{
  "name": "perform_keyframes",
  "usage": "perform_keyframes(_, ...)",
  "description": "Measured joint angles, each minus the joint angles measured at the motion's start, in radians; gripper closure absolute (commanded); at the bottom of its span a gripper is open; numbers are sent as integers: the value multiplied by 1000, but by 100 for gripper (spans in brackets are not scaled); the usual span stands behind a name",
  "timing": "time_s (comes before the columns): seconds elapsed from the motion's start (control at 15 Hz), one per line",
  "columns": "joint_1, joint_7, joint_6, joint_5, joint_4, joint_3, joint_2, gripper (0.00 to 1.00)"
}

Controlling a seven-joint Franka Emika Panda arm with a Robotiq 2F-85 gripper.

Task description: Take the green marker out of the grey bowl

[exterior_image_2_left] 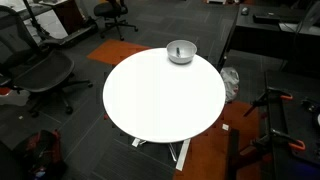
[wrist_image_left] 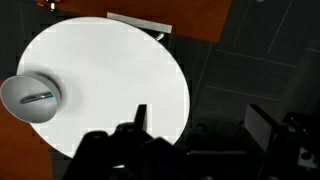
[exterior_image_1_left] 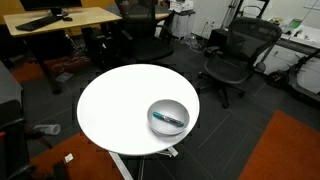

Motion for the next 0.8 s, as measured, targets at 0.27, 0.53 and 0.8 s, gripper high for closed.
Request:
perform_keyframes(0.27,0,0,0,0,0,0,0,0)
perform_keyframes(0.53,0,0,0,0,0,0,0,0)
perform_keyframes(0.8,-11,0,0,-11,0,-10,1,0)
